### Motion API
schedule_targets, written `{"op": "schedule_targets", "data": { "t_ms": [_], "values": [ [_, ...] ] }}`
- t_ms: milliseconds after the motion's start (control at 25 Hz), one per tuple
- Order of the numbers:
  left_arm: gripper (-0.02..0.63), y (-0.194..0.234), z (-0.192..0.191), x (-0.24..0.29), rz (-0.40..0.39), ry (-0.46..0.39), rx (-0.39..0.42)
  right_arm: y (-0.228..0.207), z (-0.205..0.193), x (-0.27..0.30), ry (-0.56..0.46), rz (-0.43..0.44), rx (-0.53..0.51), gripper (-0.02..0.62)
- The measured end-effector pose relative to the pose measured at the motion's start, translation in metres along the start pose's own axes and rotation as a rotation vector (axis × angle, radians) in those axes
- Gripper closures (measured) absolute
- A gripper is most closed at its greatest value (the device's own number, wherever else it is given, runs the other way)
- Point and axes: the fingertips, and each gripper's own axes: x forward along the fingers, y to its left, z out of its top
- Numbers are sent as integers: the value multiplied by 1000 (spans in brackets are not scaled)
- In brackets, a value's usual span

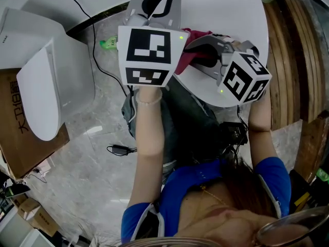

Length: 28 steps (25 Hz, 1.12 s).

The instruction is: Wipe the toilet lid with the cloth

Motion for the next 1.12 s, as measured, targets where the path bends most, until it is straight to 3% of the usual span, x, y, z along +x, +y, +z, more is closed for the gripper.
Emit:
{"op": "schedule_targets", "data": {
  "t_ms": [1120],
  "values": [
    [603,-18,-3,12,-33,21,18,-6,-32,-31,-28,-16,86,525]
  ]
}}
